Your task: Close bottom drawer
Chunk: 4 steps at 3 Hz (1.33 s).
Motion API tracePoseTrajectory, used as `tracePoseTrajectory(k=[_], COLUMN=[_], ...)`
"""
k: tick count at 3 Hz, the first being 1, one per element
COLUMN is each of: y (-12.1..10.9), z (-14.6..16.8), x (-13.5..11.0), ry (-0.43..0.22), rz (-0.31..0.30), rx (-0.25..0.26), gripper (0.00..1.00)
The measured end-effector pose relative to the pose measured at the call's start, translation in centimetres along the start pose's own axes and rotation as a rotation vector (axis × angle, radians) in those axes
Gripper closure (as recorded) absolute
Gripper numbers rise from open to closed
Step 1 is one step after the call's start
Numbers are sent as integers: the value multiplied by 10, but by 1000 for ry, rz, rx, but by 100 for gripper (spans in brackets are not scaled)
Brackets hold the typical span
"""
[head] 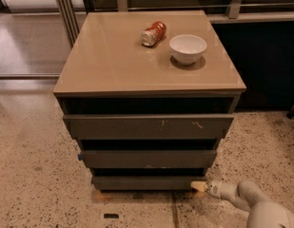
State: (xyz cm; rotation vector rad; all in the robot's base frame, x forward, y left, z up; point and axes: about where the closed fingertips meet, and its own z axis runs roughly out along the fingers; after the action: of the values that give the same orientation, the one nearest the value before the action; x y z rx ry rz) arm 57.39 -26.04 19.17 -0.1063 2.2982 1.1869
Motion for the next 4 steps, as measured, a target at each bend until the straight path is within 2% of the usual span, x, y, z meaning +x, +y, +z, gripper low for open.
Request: tracePoseTrajectory(k=[1,2,3,4], y=[2,7,6,15], z=[-2,0,-26,-55], x=[-3,5,40,83], ry=[-43,4,93,213], rz=[-31,-20,87,218], rx=[48,56,65,37], gripper=[100,100,100,100])
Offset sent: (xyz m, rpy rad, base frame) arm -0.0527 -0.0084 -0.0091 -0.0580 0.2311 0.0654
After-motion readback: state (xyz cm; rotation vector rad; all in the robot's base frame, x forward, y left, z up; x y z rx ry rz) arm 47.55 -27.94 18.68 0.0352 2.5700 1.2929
